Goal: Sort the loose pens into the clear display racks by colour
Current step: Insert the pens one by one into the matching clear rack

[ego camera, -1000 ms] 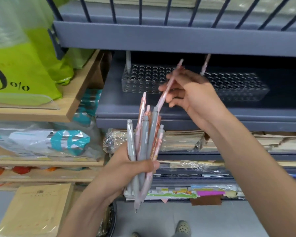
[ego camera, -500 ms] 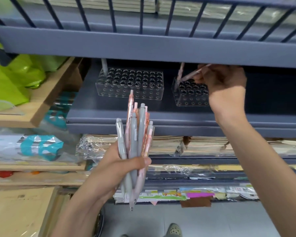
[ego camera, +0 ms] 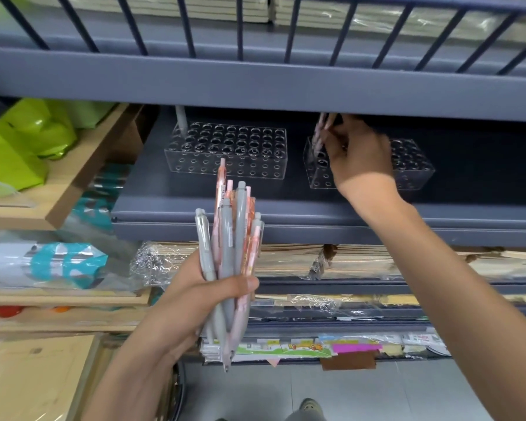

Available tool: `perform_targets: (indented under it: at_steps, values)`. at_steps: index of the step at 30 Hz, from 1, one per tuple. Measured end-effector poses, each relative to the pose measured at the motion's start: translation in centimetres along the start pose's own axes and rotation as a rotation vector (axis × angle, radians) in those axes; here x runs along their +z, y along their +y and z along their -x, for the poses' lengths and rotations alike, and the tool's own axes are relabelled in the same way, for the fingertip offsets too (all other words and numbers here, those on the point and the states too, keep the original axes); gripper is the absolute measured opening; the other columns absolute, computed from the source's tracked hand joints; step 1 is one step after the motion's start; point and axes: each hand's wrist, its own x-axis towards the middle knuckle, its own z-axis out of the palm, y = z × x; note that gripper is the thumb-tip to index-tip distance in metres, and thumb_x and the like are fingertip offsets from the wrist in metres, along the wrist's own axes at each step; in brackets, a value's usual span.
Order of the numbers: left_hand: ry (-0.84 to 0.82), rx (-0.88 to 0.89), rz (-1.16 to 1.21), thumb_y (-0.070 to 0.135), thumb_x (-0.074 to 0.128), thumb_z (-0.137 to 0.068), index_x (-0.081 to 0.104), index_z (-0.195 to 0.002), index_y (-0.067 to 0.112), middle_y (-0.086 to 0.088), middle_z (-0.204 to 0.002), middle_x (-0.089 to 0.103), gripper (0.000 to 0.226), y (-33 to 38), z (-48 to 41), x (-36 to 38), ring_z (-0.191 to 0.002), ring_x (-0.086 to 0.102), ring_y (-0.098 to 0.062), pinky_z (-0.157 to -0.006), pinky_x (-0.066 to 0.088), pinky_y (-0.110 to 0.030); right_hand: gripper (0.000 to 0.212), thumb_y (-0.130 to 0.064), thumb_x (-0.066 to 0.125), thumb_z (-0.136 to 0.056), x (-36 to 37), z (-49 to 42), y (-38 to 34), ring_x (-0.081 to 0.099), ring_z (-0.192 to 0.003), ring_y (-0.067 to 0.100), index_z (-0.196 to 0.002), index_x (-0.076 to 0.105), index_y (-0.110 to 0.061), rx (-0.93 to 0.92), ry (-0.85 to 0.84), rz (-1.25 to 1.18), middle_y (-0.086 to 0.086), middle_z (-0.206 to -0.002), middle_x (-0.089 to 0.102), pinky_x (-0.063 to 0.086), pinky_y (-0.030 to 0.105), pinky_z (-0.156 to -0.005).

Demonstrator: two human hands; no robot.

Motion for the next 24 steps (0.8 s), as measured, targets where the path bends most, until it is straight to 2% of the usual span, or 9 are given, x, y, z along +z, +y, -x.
perform_targets:
  at_steps: [4,8,11,14,16,18,21,24]
  values:
    - [-0.037,0.027,0.013,0.028,0.087,-0.050,0.074,-0.074,0.028,-0.003,-0.065,0.066,0.028,0.4,0.0,0.0,-0.059,0.066,-0.016,-0.054,0.053,-0.024,0.025,-0.023,0.046,-0.100,0.2,-0.3,0.0,0.059,-0.096,0.039,-0.117,0.057,-0.009,-0.076,0.015,0.065,0.016,-0.107,0.068,0.034,0.032,-0.073]
    - [-0.048,0.027,0.006,0.028,0.087,-0.049,0.074,-0.073,0.028,-0.003,-0.064,0.066,0.027,0.5,0.0,-0.1,-0.058,0.066,-0.016,-0.054,0.053,-0.025,0.029,-0.021,0.044,-0.100,0.3,-0.4,-0.3,0.058,-0.100,0.042,-0.123,0.055,-0.008,-0.089,-0.011,0.109,0.021,-0.110,0.066,0.042,0.039,-0.081]
    - [-0.049,0.022,0.005,0.027,0.087,-0.049,0.075,-0.074,0.027,-0.004,-0.065,0.067,0.028,0.6,0.0,-0.3,-0.059,0.067,-0.018,-0.054,0.054,-0.026,0.028,-0.023,0.047,-0.100,0.3,-0.4,-0.2,0.058,-0.103,0.039,-0.121,0.056,-0.007,-0.032,-0.033,0.057,0.017,-0.112,0.067,0.042,0.037,-0.083]
    - [-0.059,0.031,0.007,0.027,0.087,-0.049,0.075,-0.073,0.027,-0.003,-0.064,0.066,0.027,0.7,0.1,-0.7,-0.057,0.066,-0.017,-0.053,0.053,-0.025,0.035,-0.036,0.055,-0.095,-0.4,0.7,0.7,0.053,-0.114,0.033,-0.117,0.060,-0.010,0.064,0.011,-0.077,0.008,-0.117,0.066,0.036,0.034,-0.092]
    - [-0.061,0.034,0.007,0.027,0.087,-0.049,0.075,-0.073,0.027,-0.003,-0.065,0.066,0.027,0.7,0.2,-0.9,-0.059,0.066,-0.017,-0.054,0.054,-0.025,0.056,-0.054,0.054,-0.090,-0.9,2.1,1.5,0.044,-0.127,0.032,-0.134,0.050,-0.019,0.079,-0.027,-0.008,0.007,-0.132,0.057,0.029,0.043,-0.105]
    - [-0.047,0.036,0.006,0.027,0.087,-0.049,0.075,-0.076,0.025,-0.005,-0.068,0.066,0.029,0.6,0.2,-1.2,-0.063,0.066,-0.018,-0.056,0.055,-0.027,0.075,-0.073,0.043,-0.082,-1.1,3.1,2.3,0.032,-0.139,0.028,-0.143,0.041,-0.029,0.068,-0.127,0.130,0.004,-0.146,0.045,0.015,0.051,-0.117]
    - [-0.033,0.032,0.003,0.028,0.087,-0.048,0.076,-0.078,0.025,-0.005,-0.069,0.067,0.032,0.6,0.1,-1.3,-0.064,0.067,-0.018,-0.057,0.055,-0.027,0.087,-0.087,0.031,-0.074,-0.5,3.5,3.0,0.020,-0.146,0.021,-0.143,0.041,-0.035,0.026,-0.204,0.250,-0.002,-0.156,0.034,0.000,0.052,-0.119]
    - [-0.036,0.034,0.004,0.027,0.087,-0.047,0.075,-0.079,0.023,-0.007,-0.070,0.067,0.034,0.6,0.1,-1.2,-0.063,0.067,-0.019,-0.056,0.055,-0.027,0.089,-0.087,0.025,-0.075,0.2,3.0,3.3,0.019,-0.147,0.024,-0.145,0.038,-0.033,0.022,-0.201,0.313,0.001,-0.157,0.032,0.000,0.055,-0.118]
